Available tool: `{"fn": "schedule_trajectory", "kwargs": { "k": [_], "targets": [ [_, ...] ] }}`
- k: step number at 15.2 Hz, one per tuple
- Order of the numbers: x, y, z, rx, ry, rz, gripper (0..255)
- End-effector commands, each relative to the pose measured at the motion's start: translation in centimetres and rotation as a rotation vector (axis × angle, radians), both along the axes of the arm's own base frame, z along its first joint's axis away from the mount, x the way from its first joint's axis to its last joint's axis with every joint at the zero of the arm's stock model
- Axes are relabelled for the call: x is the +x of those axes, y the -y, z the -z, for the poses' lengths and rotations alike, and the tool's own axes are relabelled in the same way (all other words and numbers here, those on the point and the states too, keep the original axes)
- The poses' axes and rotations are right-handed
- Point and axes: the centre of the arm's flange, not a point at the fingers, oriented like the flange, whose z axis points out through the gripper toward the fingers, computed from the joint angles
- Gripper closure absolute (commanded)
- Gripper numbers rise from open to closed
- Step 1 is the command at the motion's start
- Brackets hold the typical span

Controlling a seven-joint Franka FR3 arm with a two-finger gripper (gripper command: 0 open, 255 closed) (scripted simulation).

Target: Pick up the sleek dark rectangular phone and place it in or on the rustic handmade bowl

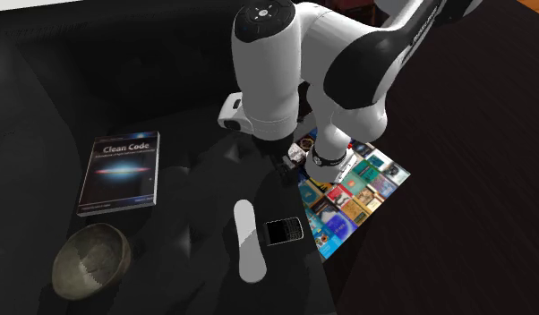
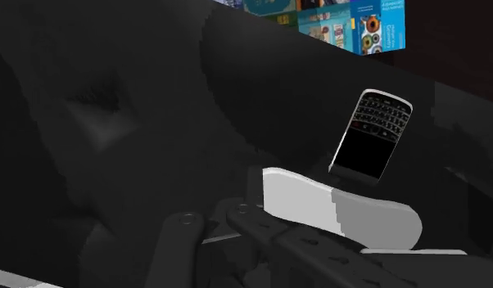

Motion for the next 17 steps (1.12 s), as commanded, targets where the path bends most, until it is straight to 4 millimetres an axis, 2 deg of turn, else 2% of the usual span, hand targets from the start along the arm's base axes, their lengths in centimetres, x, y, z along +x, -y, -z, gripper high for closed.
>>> {"fn": "schedule_trajectory", "kwargs": {
  "k": [1, 12, 13, 17],
  "targets": [
    [0.4, -1.1, 2.4, 0.003, 0.013, 0.031, 0],
    [3.3, -7.2, 14.8, 0.016, 0.075, 0.19, 0],
    [3.3, -7.2, 14.8, 0.016, 0.075, 0.19, 0],
    [3.3, -7.3, 16.9, 0.016, 0.075, 0.19, 0]
  ]
}}
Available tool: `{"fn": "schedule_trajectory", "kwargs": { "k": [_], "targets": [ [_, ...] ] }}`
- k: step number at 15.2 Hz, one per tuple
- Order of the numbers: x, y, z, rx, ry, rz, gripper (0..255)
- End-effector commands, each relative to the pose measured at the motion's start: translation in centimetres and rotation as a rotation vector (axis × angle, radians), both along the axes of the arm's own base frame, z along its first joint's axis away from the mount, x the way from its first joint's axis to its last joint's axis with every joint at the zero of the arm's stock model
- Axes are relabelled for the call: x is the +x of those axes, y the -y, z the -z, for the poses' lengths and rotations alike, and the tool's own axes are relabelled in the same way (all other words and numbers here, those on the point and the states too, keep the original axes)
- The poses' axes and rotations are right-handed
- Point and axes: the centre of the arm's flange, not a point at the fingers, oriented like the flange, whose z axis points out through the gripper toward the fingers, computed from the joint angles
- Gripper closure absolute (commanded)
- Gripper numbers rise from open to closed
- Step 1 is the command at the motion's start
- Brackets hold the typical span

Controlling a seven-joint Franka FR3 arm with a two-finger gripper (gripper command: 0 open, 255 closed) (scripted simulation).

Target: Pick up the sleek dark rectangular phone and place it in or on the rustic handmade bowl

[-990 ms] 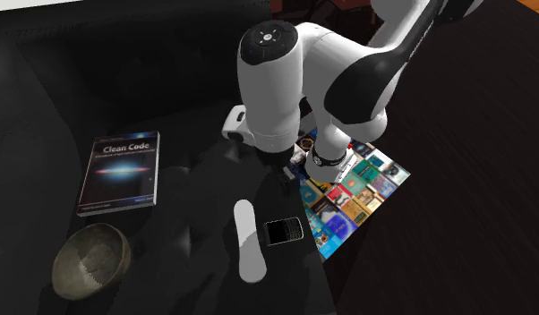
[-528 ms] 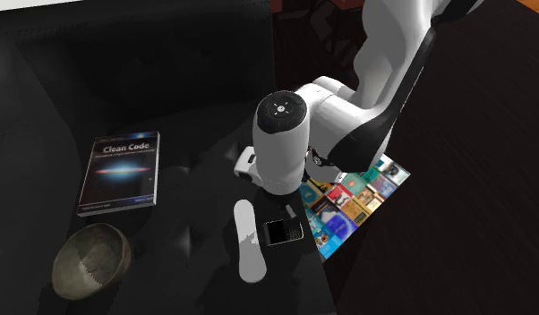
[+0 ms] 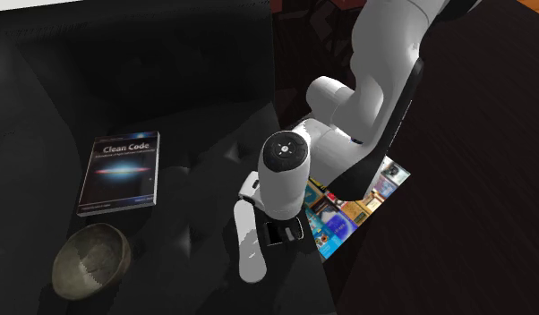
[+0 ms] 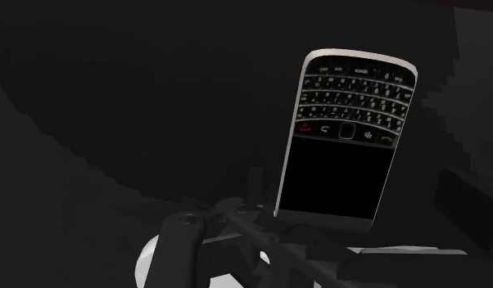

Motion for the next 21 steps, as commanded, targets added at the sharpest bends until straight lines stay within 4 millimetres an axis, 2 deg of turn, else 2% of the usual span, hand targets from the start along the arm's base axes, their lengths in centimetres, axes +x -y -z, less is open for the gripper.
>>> {"fn": "schedule_trajectory", "kwargs": {
  "k": [1, 3, 11, 12, 21],
  "targets": [
    [0.0, -0.1, 1.2, 0.0, 0.001, 0.001, 0],
    [0.0, -0.1, 2.6, 0.0, 0.001, 0.001, 0],
    [0.0, -0.1, 2.6, 0.0, 0.001, 0.001, 0],
    [0.0, -0.1, 2.6, 0.0, 0.001, 0.001, 255],
    [0.0, -0.1, 2.6, 0.0, 0.001, 0.001, 255]
  ]
}}
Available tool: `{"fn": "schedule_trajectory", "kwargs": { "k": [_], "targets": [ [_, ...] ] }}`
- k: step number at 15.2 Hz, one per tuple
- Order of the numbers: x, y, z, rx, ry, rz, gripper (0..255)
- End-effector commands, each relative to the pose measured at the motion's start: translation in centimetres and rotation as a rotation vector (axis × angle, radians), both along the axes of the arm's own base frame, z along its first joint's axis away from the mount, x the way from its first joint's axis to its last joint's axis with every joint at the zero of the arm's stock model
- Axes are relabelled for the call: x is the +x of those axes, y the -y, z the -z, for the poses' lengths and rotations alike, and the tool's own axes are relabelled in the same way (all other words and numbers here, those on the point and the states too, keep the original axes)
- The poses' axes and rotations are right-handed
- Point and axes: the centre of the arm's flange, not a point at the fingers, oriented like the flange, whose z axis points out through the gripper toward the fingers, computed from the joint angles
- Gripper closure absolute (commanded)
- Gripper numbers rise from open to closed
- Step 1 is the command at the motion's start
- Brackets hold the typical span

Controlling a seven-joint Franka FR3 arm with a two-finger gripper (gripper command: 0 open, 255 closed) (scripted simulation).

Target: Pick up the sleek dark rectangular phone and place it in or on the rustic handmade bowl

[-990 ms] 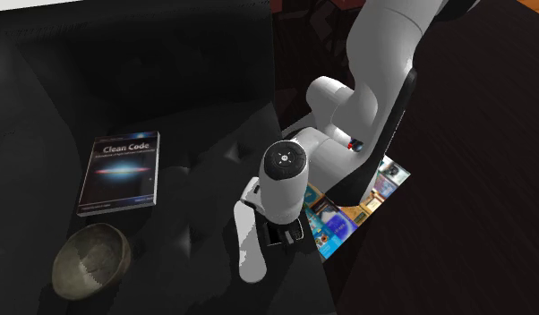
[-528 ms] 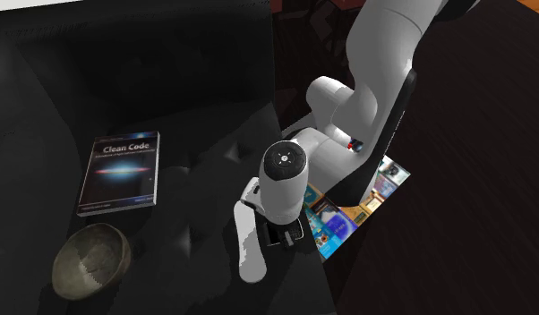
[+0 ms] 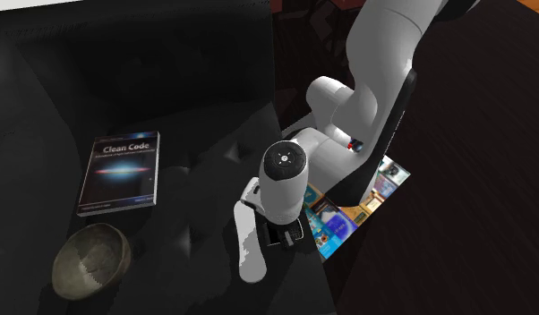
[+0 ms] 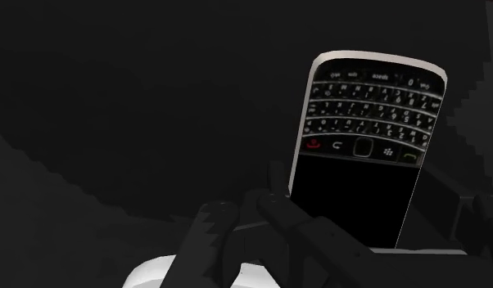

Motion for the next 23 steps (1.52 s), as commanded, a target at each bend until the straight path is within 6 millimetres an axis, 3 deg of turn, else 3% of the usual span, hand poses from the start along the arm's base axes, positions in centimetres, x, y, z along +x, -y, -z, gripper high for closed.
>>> {"fn": "schedule_trajectory", "kwargs": {
  "k": [1, 23],
  "targets": [
    [0.0, 0.0, -0.5, 0.0, -0.001, 0.0, 255],
    [0.0, 0.0, -12.1, 0.0, -0.001, 0.0, 255]
  ]
}}
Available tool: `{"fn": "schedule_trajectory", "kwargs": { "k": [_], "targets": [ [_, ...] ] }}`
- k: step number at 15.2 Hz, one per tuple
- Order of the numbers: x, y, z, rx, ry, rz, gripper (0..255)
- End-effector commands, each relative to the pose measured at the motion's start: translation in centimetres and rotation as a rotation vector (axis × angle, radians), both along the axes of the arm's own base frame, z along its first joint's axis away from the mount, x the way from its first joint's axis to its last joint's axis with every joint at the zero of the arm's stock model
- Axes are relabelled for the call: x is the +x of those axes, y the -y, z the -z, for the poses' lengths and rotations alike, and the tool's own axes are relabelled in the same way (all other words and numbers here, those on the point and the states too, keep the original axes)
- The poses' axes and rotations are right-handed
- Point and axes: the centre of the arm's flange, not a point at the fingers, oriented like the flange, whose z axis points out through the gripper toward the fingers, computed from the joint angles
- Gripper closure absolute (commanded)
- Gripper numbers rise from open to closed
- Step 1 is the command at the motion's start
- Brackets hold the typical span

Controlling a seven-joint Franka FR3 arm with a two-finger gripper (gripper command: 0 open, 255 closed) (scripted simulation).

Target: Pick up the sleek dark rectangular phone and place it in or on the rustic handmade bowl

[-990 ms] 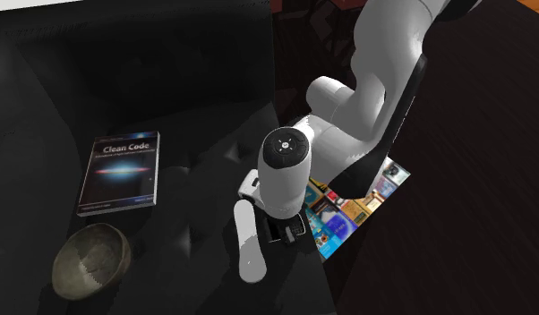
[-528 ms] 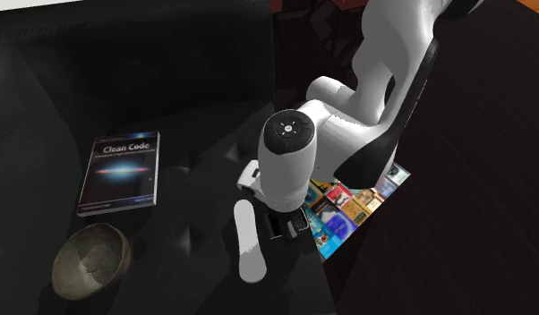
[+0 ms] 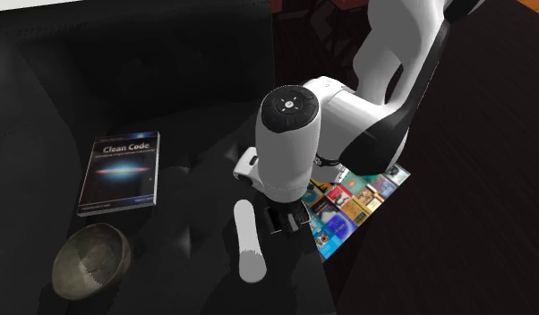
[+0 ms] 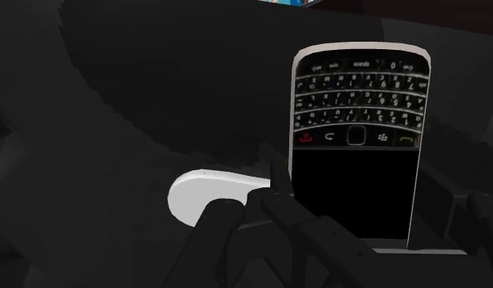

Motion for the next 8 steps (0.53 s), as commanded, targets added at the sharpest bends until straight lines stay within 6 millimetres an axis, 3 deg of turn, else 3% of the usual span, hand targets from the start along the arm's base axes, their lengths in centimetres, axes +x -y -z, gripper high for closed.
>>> {"fn": "schedule_trajectory", "kwargs": {
  "k": [1, 8],
  "targets": [
    [-0.1, 0.0, -1.0, 0.0, -0.001, 0.0, 255],
    [-0.1, 0.0, -4.7, 0.0, -0.001, 0.0, 255]
  ]
}}
